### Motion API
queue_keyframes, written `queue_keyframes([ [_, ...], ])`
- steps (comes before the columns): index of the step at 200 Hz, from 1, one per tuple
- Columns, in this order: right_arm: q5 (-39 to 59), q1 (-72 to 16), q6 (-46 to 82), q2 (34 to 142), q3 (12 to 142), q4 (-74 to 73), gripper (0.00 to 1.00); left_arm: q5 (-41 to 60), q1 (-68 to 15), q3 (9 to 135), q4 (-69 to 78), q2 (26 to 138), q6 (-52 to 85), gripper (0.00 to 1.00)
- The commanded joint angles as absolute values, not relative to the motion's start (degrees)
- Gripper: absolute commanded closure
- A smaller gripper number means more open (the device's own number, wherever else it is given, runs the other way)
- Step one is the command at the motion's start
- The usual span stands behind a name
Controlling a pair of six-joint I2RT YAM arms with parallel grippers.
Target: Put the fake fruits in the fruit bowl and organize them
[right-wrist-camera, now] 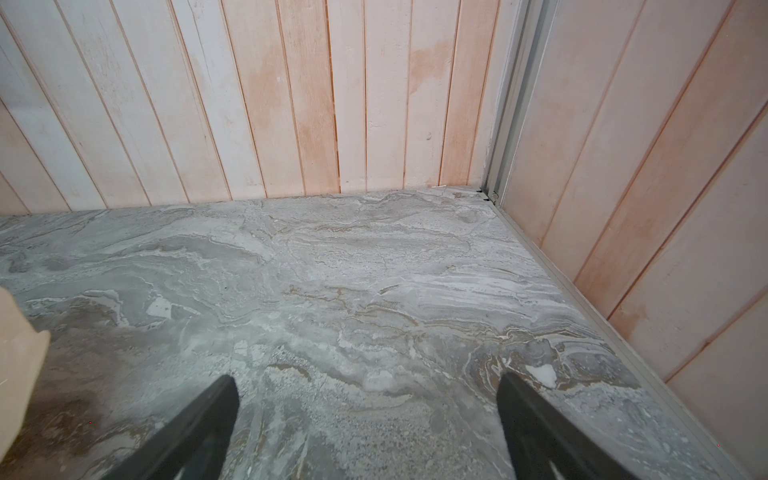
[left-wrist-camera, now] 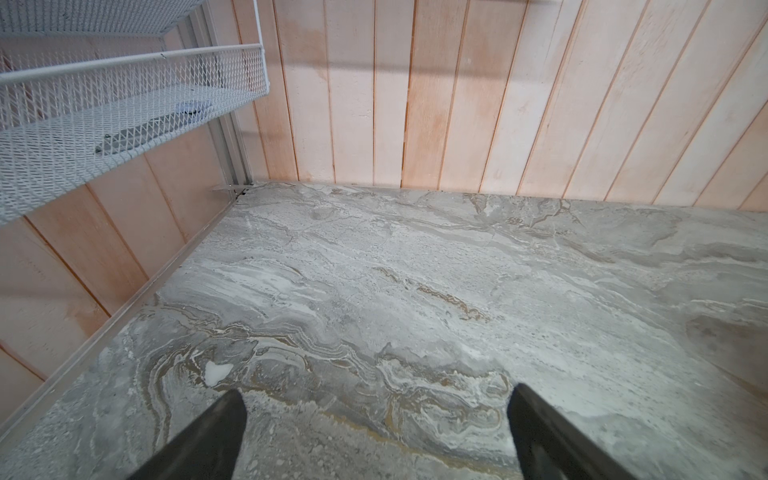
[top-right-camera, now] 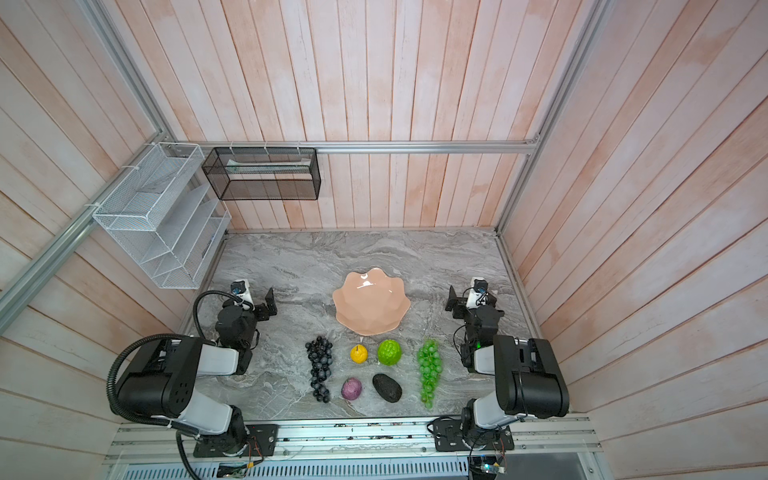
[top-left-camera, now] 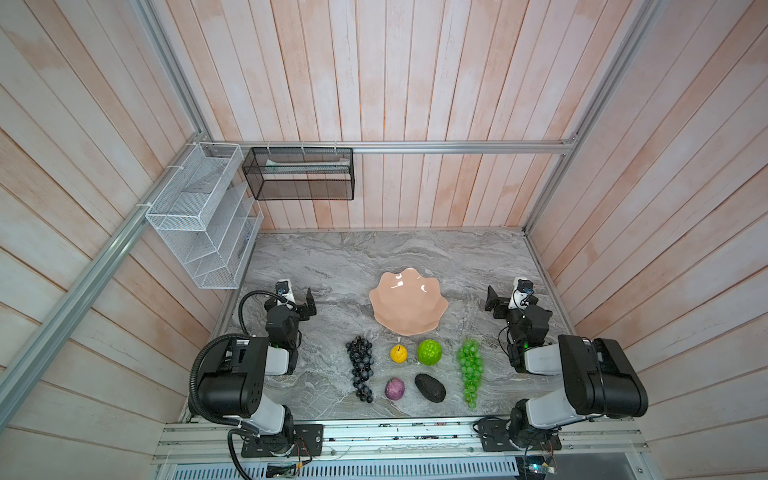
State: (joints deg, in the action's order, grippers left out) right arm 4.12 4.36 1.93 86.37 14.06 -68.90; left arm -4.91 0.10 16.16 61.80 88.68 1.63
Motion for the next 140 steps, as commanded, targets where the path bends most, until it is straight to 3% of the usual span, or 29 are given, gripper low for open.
queue_keyframes([
  [1,3.5,4.1,2.0,86.8,14.2,-68.3,0.02,-4.6,0.3,16.3,63.9,88.2,1.9,0.0],
  [24,-0.2,4.1,3.7,84.2,13.7,-69.2,0.02,-8.1,0.0,17.9,60.1,86.6,2.9,0.0],
  [62,-3.4,3.9,8.5,72.5,22.9,-45.5,0.03,-14.5,0.0,34.2,31.0,85.5,6.1,0.0],
  [96,5.6,2.5,12.7,65.8,34.2,-21.4,0.1,-19.3,-2.3,49.6,2.0,85.4,17.9,0.0],
  [140,10.6,-9.9,13.1,61.0,42.6,4.5,0.11,-18.6,-11.6,54.9,-10.2,80.8,22.2,0.0],
])
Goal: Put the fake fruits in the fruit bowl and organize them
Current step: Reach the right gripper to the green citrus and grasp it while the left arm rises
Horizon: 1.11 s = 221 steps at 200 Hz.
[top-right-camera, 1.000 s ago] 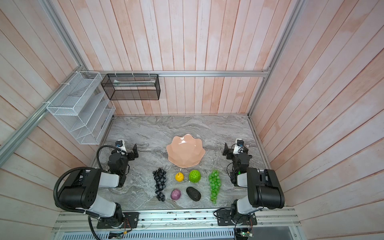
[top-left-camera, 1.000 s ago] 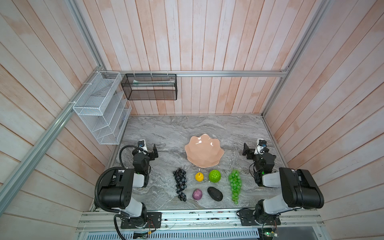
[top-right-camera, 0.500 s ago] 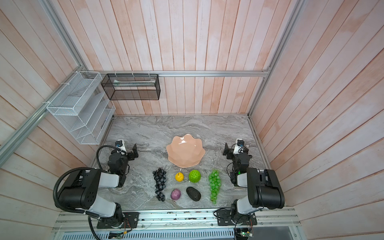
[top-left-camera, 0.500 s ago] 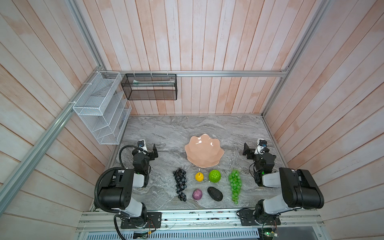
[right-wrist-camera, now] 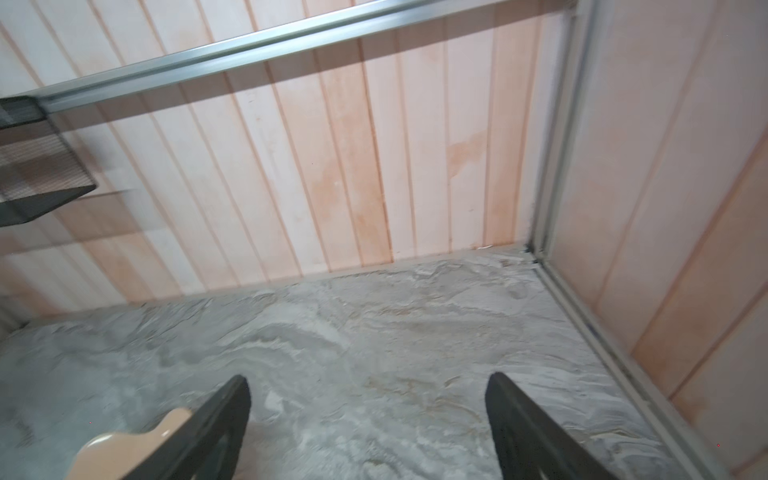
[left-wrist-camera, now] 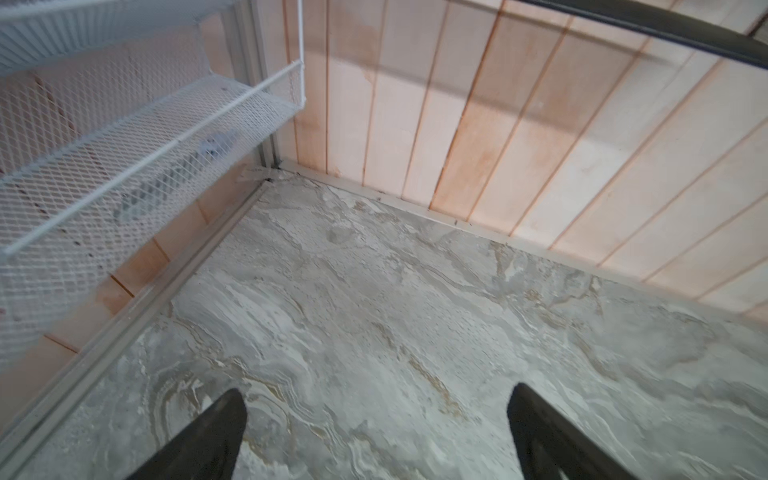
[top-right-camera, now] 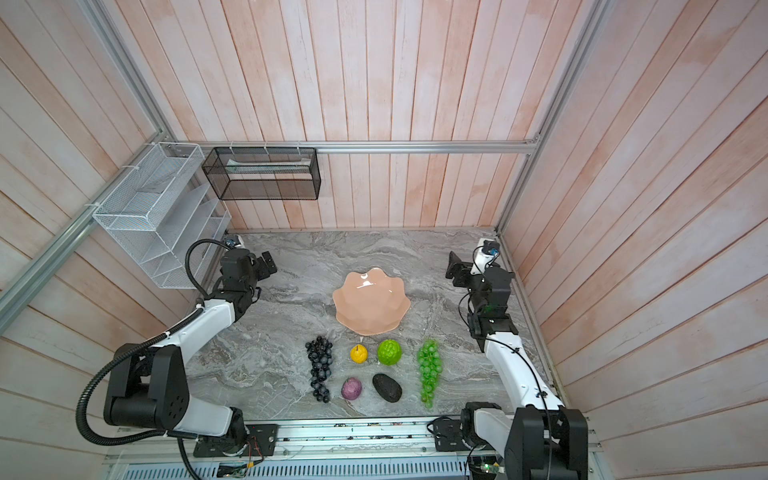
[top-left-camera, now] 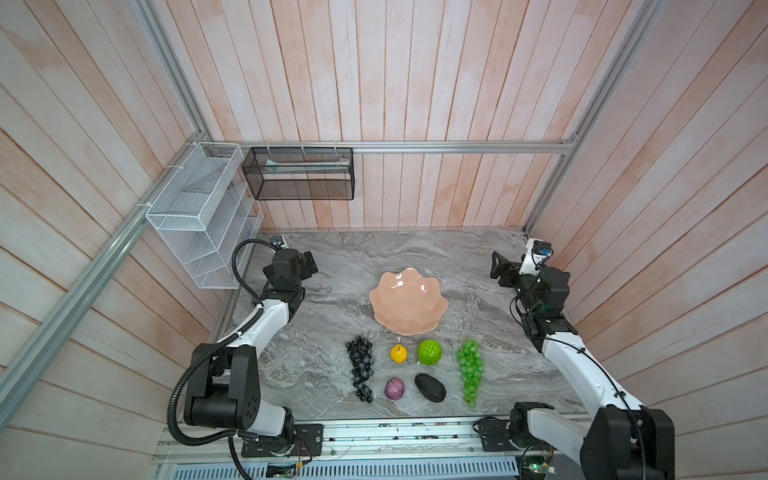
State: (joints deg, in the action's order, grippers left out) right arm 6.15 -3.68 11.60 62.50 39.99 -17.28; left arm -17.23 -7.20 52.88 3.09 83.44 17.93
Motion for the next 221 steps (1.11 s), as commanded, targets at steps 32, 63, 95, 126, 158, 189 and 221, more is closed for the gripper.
queue_keyframes([
  [32,10.6,-21.1,17.7,57.1,44.0,20.2,0.11,-17.6,-16.4,55.5,-12.8,77.6,21.7,0.0],
  [63,7.2,-34.3,27.5,55.5,41.2,26.3,0.11,-17.4,-17.3,54.9,-14.3,75.5,24.0,0.0],
  [95,5.1,-43.9,31.5,60.3,40.1,25.8,0.08,-17.4,-17.4,54.6,-13.7,74.7,26.1,0.0],
  [126,4.6,-45.3,29.6,65.4,39.9,25.9,0.06,-16.6,-17.4,54.6,-13.5,75.7,27.2,0.0],
  [158,2.8,-45.3,27.0,70.5,39.6,23.9,0.06,-15.9,-17.4,54.2,-13.7,76.0,28.6,0.0],
  [189,2.8,-45.2,25.2,76.3,40.5,21.6,0.06,-16.2,-17.4,53.4,-13.7,75.4,29.0,0.0],
  [221,3.2,-45.2,24.3,80.1,41.1,19.3,0.08,-16.8,-17.3,53.1,-13.0,75.0,27.4,0.0],
])
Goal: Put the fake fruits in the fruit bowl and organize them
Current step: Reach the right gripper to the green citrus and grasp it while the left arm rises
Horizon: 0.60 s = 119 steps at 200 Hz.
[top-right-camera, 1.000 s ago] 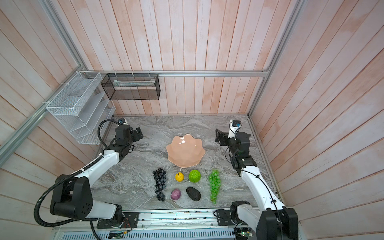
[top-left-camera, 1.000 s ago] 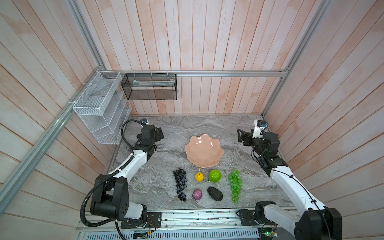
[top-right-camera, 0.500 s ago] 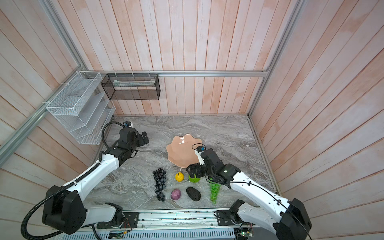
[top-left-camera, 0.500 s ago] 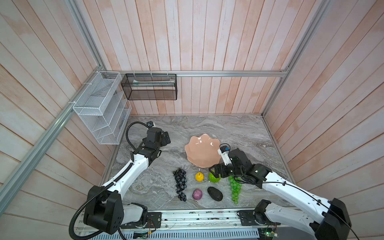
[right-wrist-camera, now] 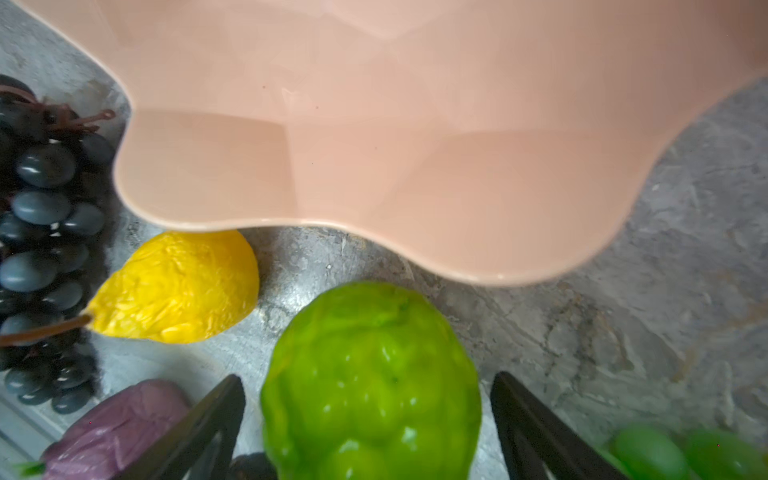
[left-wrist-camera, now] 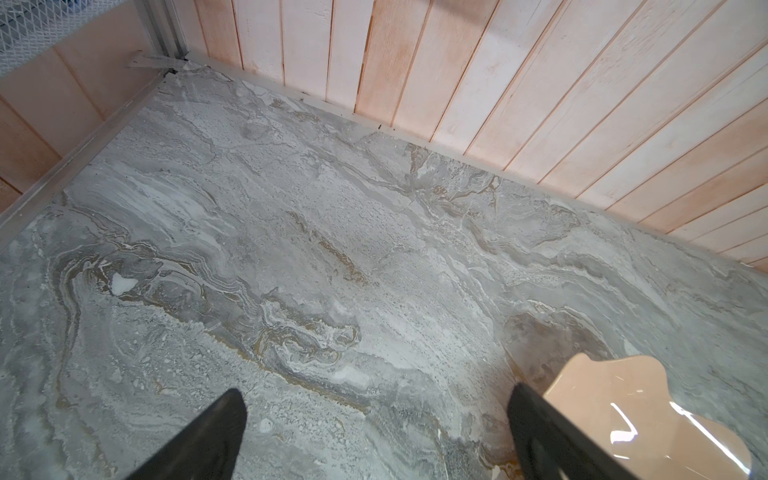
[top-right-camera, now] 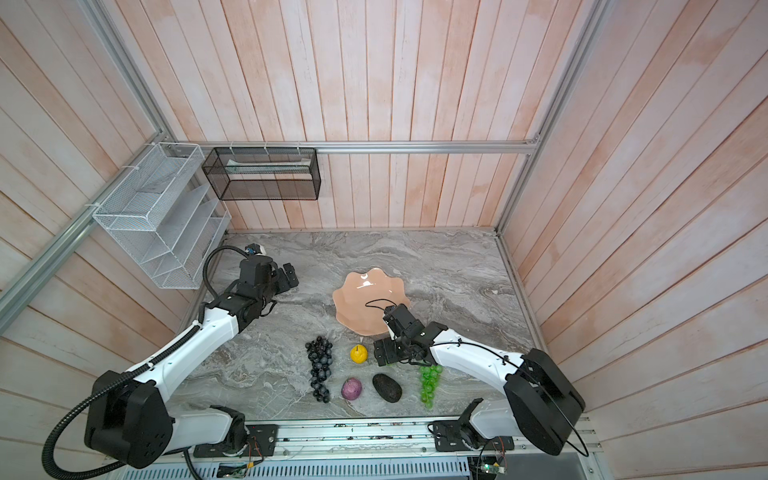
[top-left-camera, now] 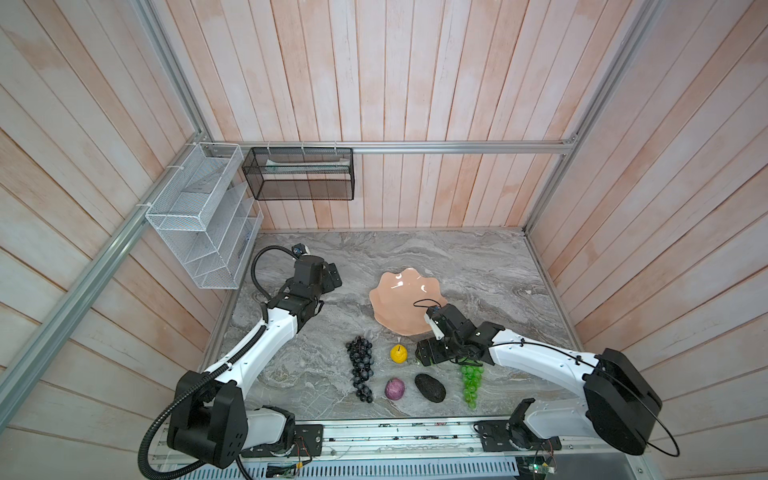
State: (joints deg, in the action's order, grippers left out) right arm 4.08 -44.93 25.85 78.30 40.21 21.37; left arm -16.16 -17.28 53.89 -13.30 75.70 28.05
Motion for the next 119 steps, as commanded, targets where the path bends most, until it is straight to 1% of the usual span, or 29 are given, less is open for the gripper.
queue_keyframes([
  [1,3.2,-45.2,24.3,80.1,41.0,19.2,0.08,-16.8,-17.3,53.1,-13.0,75.0,27.4,0.0],
  [25,2.8,-45.2,24.0,81.6,40.3,18.3,0.12,-17.5,-17.3,53.7,-13.4,75.1,26.9,0.0],
  [42,3.1,-45.1,24.1,82.1,40.0,18.4,0.19,-17.4,-17.3,53.9,-13.6,75.1,26.8,0.0],
  [53,3.3,-45.2,24.2,81.9,39.8,18.5,0.25,-17.5,-17.3,54.0,-13.6,75.1,27.0,0.0],
  [65,3.3,-45.2,24.4,80.9,39.2,18.6,0.3,-17.6,-17.3,54.0,-13.7,75.0,27.1,0.0],
  [119,3.5,-45.2,25.0,74.9,36.8,22.3,0.42,-17.7,-17.3,54.2,-13.9,74.9,27.6,0.0],
])
